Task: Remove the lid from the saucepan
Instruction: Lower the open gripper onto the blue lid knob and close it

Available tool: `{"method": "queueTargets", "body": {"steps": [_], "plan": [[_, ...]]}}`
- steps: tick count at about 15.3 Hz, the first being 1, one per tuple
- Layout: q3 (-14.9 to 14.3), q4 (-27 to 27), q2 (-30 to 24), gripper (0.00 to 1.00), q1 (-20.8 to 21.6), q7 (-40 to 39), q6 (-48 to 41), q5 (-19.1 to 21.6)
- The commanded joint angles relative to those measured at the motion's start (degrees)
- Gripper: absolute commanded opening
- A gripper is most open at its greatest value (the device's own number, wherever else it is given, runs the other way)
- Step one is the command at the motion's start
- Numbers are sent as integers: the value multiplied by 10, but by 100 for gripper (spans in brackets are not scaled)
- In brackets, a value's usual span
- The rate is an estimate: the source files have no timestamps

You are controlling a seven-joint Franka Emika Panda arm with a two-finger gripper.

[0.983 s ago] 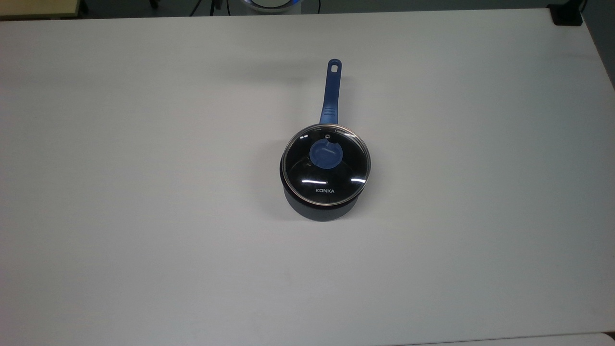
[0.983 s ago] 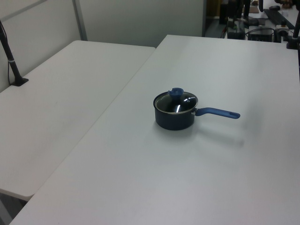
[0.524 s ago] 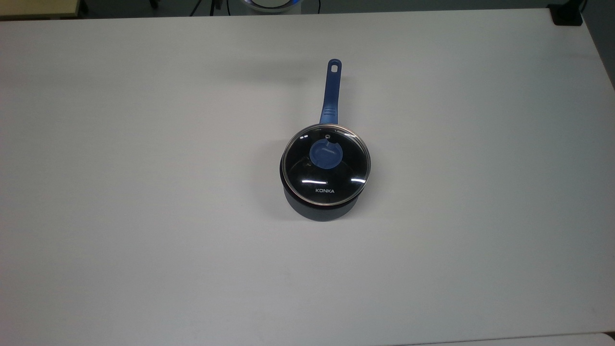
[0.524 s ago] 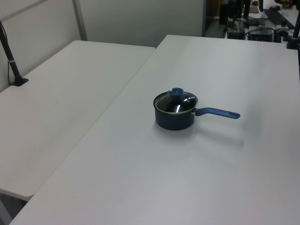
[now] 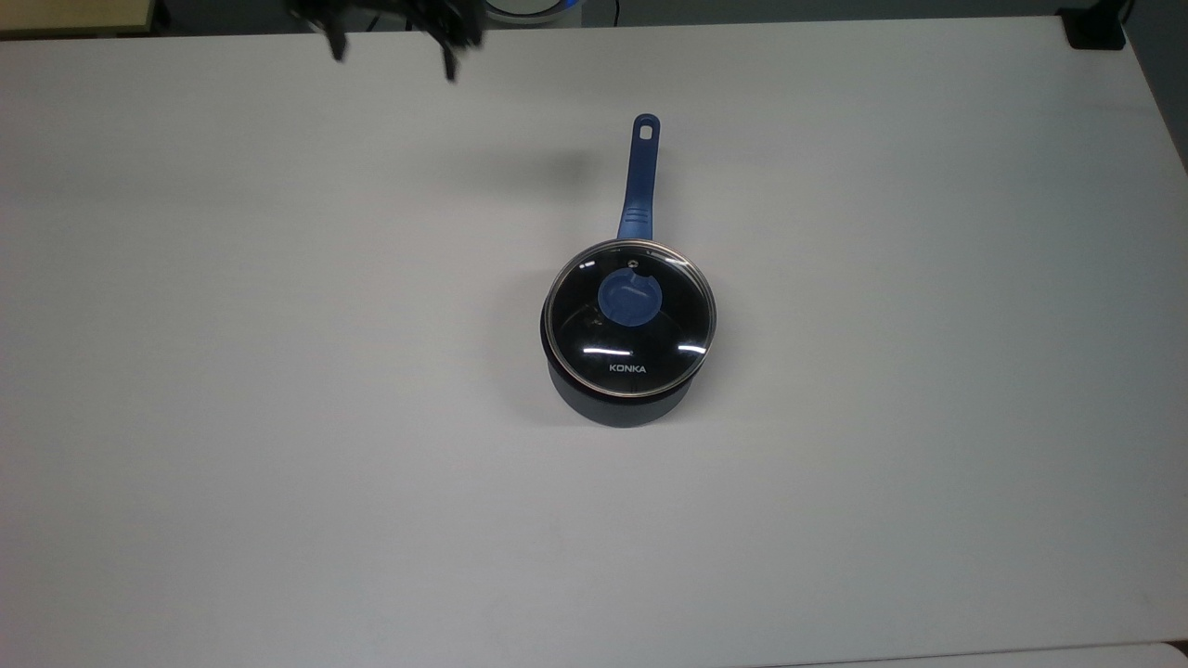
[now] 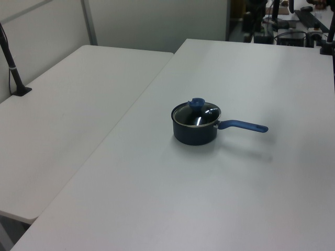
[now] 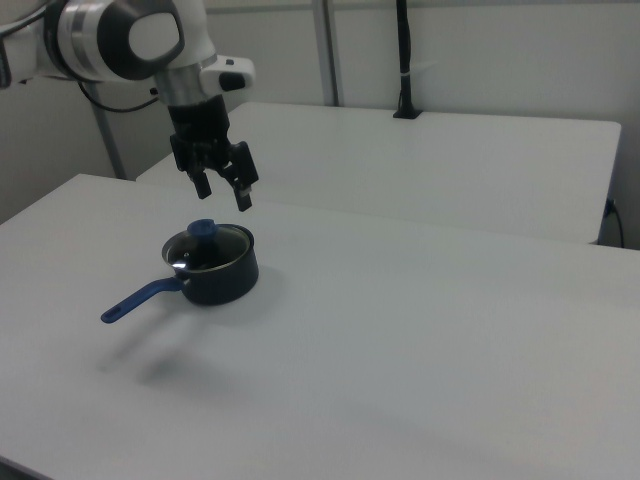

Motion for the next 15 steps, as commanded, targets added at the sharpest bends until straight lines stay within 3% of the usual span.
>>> {"method": "queueTargets", "body": {"steps": [1, 6, 9, 15], "plan": [[33, 16, 66, 100, 40, 202, 91, 27], [63, 21, 138, 100, 74, 347, 205, 18], [67, 54, 184, 100, 87, 384, 218, 3], [68, 54, 222, 100, 104, 429, 265, -36]]}}
